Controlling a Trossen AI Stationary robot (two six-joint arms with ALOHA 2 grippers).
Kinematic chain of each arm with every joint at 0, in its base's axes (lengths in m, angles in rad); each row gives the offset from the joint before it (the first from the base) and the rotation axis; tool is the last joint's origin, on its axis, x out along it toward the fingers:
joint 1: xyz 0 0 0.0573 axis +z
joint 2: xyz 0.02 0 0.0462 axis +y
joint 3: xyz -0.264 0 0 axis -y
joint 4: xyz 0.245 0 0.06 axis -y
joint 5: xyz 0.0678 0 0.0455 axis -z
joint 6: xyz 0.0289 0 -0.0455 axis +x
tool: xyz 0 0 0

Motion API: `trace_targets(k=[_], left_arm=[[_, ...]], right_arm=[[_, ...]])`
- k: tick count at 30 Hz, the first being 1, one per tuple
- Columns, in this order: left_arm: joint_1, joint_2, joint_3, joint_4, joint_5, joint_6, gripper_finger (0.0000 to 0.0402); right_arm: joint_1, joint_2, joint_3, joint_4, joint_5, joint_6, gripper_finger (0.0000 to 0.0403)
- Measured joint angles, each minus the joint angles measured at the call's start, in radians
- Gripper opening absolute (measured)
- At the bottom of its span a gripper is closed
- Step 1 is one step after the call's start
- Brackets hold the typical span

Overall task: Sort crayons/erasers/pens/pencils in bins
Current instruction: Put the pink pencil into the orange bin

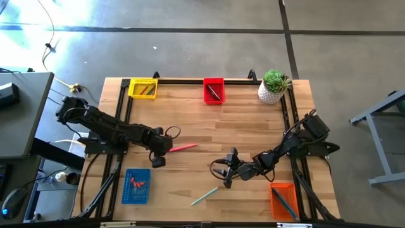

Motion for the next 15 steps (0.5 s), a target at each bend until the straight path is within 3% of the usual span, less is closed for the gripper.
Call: trace_targets(k=[7,15], left_arm=[[0.000,0.000,-0.053,0.086,-0.004,0.001,0.0098],[0.000,0.001,-0.092,0.147,-0.005,0.008,0.0076]], right_arm=[[0.000,0.000,0.000,0.002,0.000,0.000,0.0185],[0.000,0.000,0.000,0.002,0.000,0.000,0.0185]])
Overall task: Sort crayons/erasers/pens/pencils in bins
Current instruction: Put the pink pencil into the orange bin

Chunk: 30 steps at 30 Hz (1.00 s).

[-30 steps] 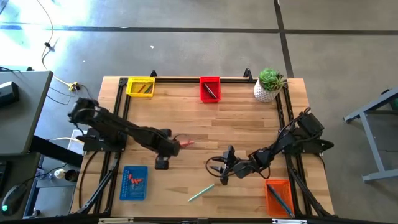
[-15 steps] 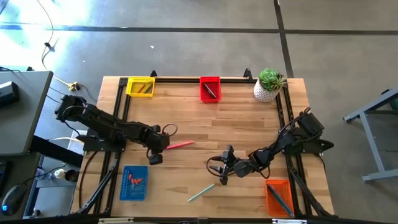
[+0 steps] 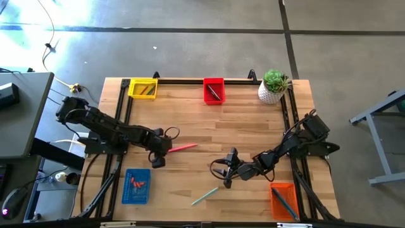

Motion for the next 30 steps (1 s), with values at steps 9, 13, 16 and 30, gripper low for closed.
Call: trace_targets(k=[9,13,16,30], left_arm=[[-0.001,0.004,-0.057,0.098,-0.029,-0.026,0.0008],[-0.002,0.004,-0.072,0.120,-0.034,-0.032,0.0005],[-0.015,0.004,-0.083,0.145,-0.050,-0.026,0.0003],[-0.061,0.005,-0.110,0.197,-0.114,0.003,0.0000]], right_arm=[[0.000,0.000,0.000,-0.001,0.000,0.000,0.0185],[-0.003,0.000,0.000,-0.002,0.000,0.000,0.0185],[-0.016,0.000,0.010,-0.012,-0.024,0.000,0.0185],[-0.216,0.000,0.269,-0.492,-0.233,-0.284,0.0223]])
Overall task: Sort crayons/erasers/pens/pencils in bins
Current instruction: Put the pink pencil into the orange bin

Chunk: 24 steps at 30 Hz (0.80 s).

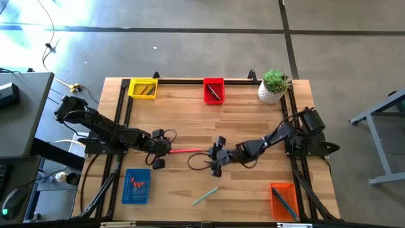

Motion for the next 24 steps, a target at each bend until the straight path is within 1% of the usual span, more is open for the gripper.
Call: trace_targets(k=[6,8,13,19,22,24], left_arm=[[0.000,0.002,-0.002,0.011,-0.005,0.025,0.0000],[0.000,0.002,-0.002,0.014,-0.008,0.028,0.0000],[0.000,0.004,-0.004,0.030,-0.012,0.043,0.0000],[0.000,0.005,-0.004,0.035,-0.015,0.043,0.0000],[0.000,0.005,-0.004,0.036,-0.016,0.043,0.0000],[0.000,0.005,-0.004,0.037,-0.016,0.043,0.0000]], right_arm=[[-0.091,0.002,0.005,-0.007,-0.115,-0.114,0.0231],[-0.111,0.017,0.005,0.013,-0.156,-0.138,0.0232],[-0.143,0.093,0.005,0.087,-0.216,-0.162,0.0232],[-0.163,0.160,0.004,0.186,-0.180,-0.180,0.0232],[-0.179,0.166,0.004,0.186,-0.198,-0.176,0.0225],[-0.189,0.169,0.004,0.191,-0.231,-0.173,0.0210]])
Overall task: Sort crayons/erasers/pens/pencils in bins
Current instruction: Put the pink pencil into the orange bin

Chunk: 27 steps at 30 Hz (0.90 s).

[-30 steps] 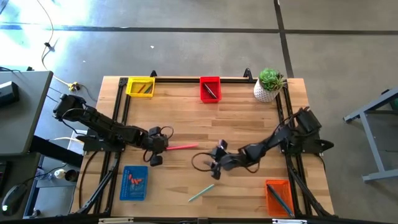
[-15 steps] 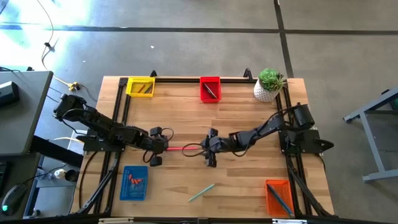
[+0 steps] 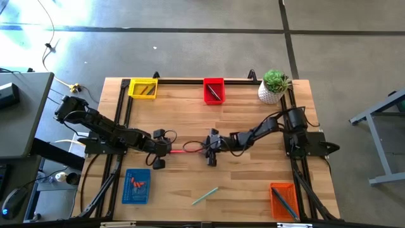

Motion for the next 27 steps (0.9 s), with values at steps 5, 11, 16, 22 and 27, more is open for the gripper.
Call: trace_targets(k=[5,11,16,22,27], left_arm=[[0.000,0.000,-0.001,0.006,-0.002,0.007,0.0000],[0.000,0.001,-0.001,0.011,-0.002,0.007,0.0000],[0.001,0.002,-0.001,0.012,-0.003,0.007,0.0000],[0.000,0.002,-0.002,0.023,-0.013,0.008,0.0000],[0.000,0.002,-0.002,0.029,-0.017,0.005,0.0002]], right_arm=[[-0.013,0.021,0.002,0.025,-0.023,0.002,0.0150],[-0.008,0.047,0.004,0.061,-0.023,0.002,0.0092],[-0.007,0.050,0.003,0.073,-0.050,0.005,0.0067],[-0.007,0.050,0.003,0.072,-0.069,0.020,0.0038],[-0.006,0.050,0.002,0.069,-0.080,0.027,0.0020]])
